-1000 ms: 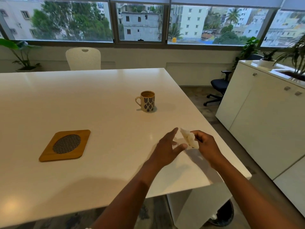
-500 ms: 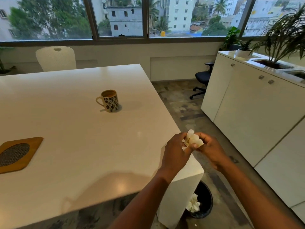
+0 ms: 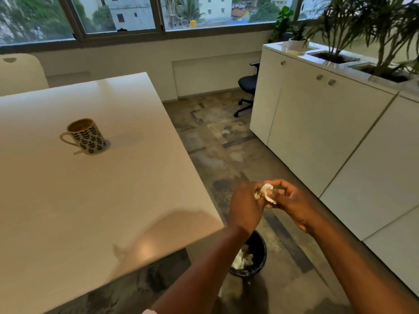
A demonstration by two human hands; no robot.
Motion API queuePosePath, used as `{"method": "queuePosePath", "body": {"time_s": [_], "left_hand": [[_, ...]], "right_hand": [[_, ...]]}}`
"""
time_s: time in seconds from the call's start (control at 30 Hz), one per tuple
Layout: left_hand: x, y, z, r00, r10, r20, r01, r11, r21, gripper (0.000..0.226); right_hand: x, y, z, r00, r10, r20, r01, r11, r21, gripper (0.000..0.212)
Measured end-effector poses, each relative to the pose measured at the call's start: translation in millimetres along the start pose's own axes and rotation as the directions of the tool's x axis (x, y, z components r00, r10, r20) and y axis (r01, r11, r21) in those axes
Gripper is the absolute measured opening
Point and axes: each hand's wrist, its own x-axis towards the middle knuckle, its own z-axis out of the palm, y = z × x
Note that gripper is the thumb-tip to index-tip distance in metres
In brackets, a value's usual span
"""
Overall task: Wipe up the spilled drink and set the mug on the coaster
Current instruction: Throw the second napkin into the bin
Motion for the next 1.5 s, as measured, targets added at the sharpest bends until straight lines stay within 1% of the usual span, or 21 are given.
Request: {"method": "queuePosePath", "body": {"time_s": [0.13,0.2,0.27,0.33,0.37,0.4,0.5,0.63,0.7,0.8,0.87,0.9,0.97,1.03,1.17,1.3,1.4,1.5], "left_hand": [[-2,-14,31,0.993,-0.113,0.031,0.114,0.993,-0.029,0.020],[-3,-23,42,0.987,-0.148,0.054,0.150,0.988,-0.037,0.021],[-6,-34,52,0.990,-0.134,0.038,0.135,0.990,-0.043,0.021],[-10,-49,61,0.989,-0.145,0.039,0.144,0.989,0.017,0.018],[-12,-56,64,0.983,-0.177,0.057,0.174,0.983,0.057,0.016],[-13,-63,68,0.972,-0.221,0.078,0.215,0.973,0.084,0.015],[-16,-82,78,0.922,-0.362,0.138,0.353,0.932,0.082,0.017],[-16,-101,88,0.860,-0.412,0.299,0.377,0.910,0.169,0.016],[-16,-113,92,0.830,-0.447,0.332,0.390,0.892,0.227,0.022],[-15,-121,99,0.832,-0.480,0.278,0.420,0.873,0.248,0.027],[-12,-121,103,0.839,-0.501,0.211,0.446,0.857,0.259,0.029],[-9,-123,104,0.831,-0.526,0.179,0.475,0.840,0.263,0.032],[-6,-126,104,0.793,-0.593,0.141,0.556,0.799,0.231,0.035],[-5,-129,104,0.756,-0.644,0.122,0.616,0.761,0.203,0.033],[-4,-134,106,0.717,-0.695,0.065,0.680,0.716,0.160,0.032],[-3,-135,106,0.705,-0.708,0.027,0.700,0.702,0.130,0.034],[-2,-136,105,0.678,-0.735,0.005,0.728,0.674,0.125,0.036],[-2,-137,105,0.671,-0.742,0.004,0.735,0.666,0.127,0.041]], "right_hand": [[4,31,-11,0.992,0.039,-0.121,-0.042,0.999,-0.020,0.003],[9,48,-14,0.983,0.071,-0.171,-0.079,0.996,-0.045,0.005],[14,65,-16,0.973,0.097,-0.211,-0.119,0.988,-0.098,0.004],[21,83,-17,0.967,0.103,-0.234,-0.150,0.970,-0.190,0.005],[24,92,-17,0.964,0.110,-0.241,-0.169,0.956,-0.239,0.007],[26,100,-16,0.962,0.122,-0.244,-0.193,0.937,-0.291,0.009],[32,124,-12,0.952,0.175,-0.253,-0.268,0.876,-0.401,0.013],[34,157,-10,0.940,0.194,-0.281,-0.311,0.828,-0.467,0.014],[36,172,-10,0.929,0.236,-0.286,-0.354,0.795,-0.492,0.013],[44,188,-10,0.915,0.274,-0.295,-0.397,0.732,-0.554,0.015],[53,194,-12,0.913,0.262,-0.312,-0.404,0.689,-0.602,0.016],[59,196,-12,0.912,0.255,-0.321,-0.405,0.676,-0.616,0.017],[73,199,-11,0.911,0.247,-0.330,-0.407,0.665,-0.627,0.019],[86,200,-10,0.911,0.253,-0.326,-0.410,0.651,-0.639,0.017],[105,205,-6,0.913,0.251,-0.322,-0.407,0.615,-0.675,0.017],[114,216,-4,0.911,0.250,-0.328,-0.411,0.603,-0.683,0.015],[115,224,-4,0.911,0.252,-0.326,-0.411,0.616,-0.672,0.029],[116,228,-8,0.913,0.266,-0.310,-0.408,0.629,-0.661,0.034]]}}
